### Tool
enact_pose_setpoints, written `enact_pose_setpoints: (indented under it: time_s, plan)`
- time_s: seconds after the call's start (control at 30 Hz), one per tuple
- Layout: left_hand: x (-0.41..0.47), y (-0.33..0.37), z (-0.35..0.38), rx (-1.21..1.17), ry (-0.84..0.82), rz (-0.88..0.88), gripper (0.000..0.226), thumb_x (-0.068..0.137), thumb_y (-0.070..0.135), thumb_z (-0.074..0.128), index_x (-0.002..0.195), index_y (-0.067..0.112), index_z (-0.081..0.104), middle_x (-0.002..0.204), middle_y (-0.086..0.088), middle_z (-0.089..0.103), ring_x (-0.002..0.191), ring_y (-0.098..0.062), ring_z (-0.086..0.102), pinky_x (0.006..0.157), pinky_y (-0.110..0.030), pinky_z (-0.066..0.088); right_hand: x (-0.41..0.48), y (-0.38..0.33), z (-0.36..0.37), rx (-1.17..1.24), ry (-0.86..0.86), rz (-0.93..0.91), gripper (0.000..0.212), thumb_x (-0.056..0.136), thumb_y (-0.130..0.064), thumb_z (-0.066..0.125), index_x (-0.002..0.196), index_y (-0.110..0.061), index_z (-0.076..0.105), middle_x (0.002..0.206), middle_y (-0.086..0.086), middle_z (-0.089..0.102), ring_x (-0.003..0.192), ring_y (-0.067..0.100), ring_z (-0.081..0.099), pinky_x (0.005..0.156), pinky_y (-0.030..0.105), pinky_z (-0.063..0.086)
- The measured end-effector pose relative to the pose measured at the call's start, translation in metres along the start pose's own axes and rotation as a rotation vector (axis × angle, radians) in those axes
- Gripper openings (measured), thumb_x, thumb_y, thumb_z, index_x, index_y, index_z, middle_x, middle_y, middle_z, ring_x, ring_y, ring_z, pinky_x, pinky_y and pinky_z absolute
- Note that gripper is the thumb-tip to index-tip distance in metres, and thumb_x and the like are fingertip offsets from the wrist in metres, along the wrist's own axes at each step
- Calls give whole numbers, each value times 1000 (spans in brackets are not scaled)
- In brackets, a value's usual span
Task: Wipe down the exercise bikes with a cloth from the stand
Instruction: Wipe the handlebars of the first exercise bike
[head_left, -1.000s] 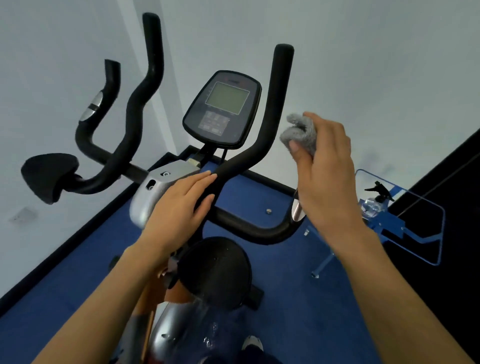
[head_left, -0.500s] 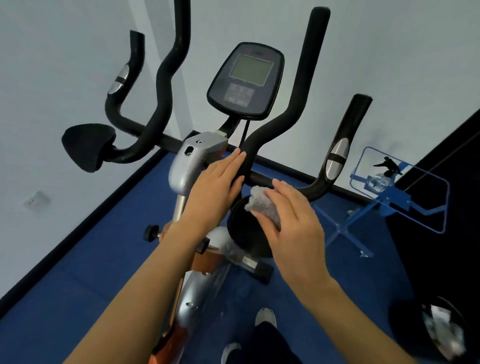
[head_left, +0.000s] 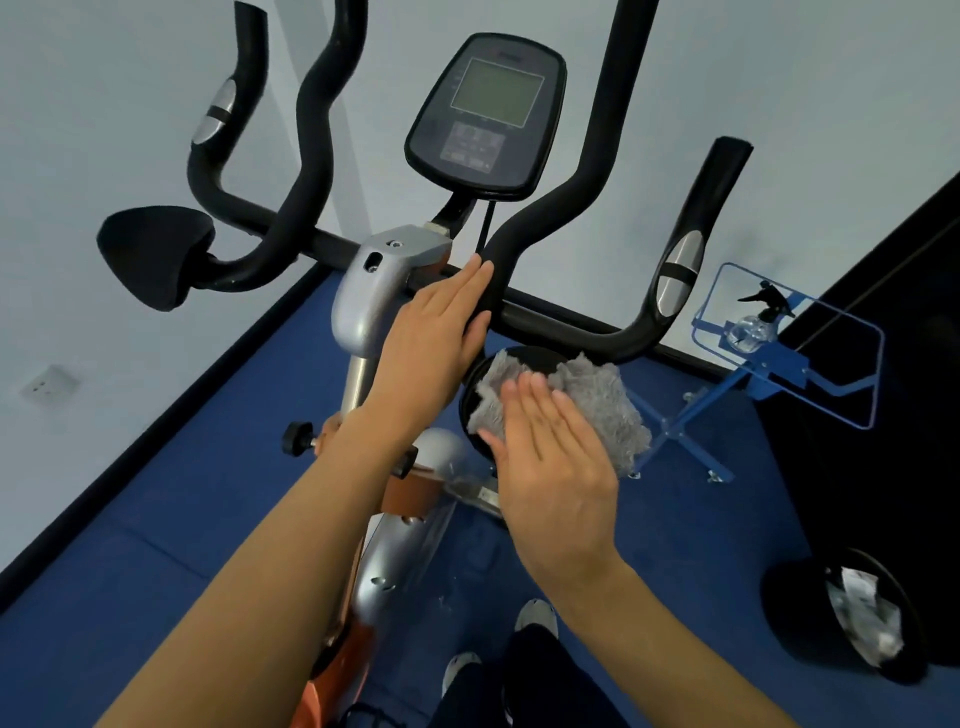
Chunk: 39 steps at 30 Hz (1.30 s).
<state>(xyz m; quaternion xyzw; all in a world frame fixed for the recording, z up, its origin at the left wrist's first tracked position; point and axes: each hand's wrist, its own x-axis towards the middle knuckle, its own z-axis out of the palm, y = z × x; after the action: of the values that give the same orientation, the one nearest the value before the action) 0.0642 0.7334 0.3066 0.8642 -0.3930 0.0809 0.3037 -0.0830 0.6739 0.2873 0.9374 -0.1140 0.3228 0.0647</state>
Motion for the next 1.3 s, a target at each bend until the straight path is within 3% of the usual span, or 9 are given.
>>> enact_pose_setpoints:
  time_s: [0.1,0.23,0.33,0.43,0.67,0.73,0.87,1.1,1.3]
  plan:
    - [0,1,-1,-1,-9,2,56,90,35,29,138,8,41,143,-9,43,124,-29,46,101,-41,38,-1,-4,-7,73,6,1,38,93,-30,45,104,-2,68,104,12,71,101,19,67,93,31,49]
    - [0,1,-2,-32,-9,-4,48,94,27,40,138,9,40,144,-10,41,126,-29,43,103,-42,36,31,-1,-35,513,39,385,51,93,-42,36,103,-2,65,86,11,71,80,23,67,70,36,54]
    - [-1,1,-3,-33,-1,3,46,95,17,47,139,9,38,146,-10,38,128,-29,41,104,-41,35,43,3,-35,701,87,545,55,92,-46,35,119,-4,58,102,15,69,93,28,65,78,40,55]
    - [-3,0,-3,-50,-27,10,49,95,28,38,140,9,36,147,-10,36,130,-29,39,104,-40,33,35,-9,-19,418,42,330,45,93,-34,42,120,-1,57,115,16,66,109,28,61,99,41,44]
    - [-4,-3,-3,-52,-19,35,46,98,18,42,142,10,32,149,-8,33,132,-26,36,106,-33,29,-21,-16,1,82,23,26,32,86,-13,59,115,0,60,117,15,65,112,23,60,102,35,41]
    - [-8,-4,-3,-69,-27,25,47,98,18,41,143,10,30,149,-9,32,135,-24,32,108,-31,25,-37,-17,2,142,14,-22,34,79,-4,66,113,-1,62,115,13,67,111,22,61,105,34,38]
    - [-24,-4,-11,-25,-82,-2,48,99,22,40,144,12,26,149,-7,33,136,-24,29,110,-35,25,-38,-16,-17,518,-34,63,29,85,-12,50,106,0,66,103,12,72,105,15,61,106,27,30]
    - [-60,-1,-43,219,-156,-90,49,98,29,38,144,12,29,152,-5,27,138,-22,26,111,-38,24,-4,-4,-56,820,-253,277,29,95,-23,46,119,-13,59,110,2,67,97,12,61,81,22,47]
    - [-112,26,-79,370,-105,-169,48,98,29,38,143,13,32,151,-5,29,136,-24,28,110,-36,22,8,14,-81,935,-339,184,18,95,-21,50,106,-16,63,87,-4,63,77,7,56,62,9,42]
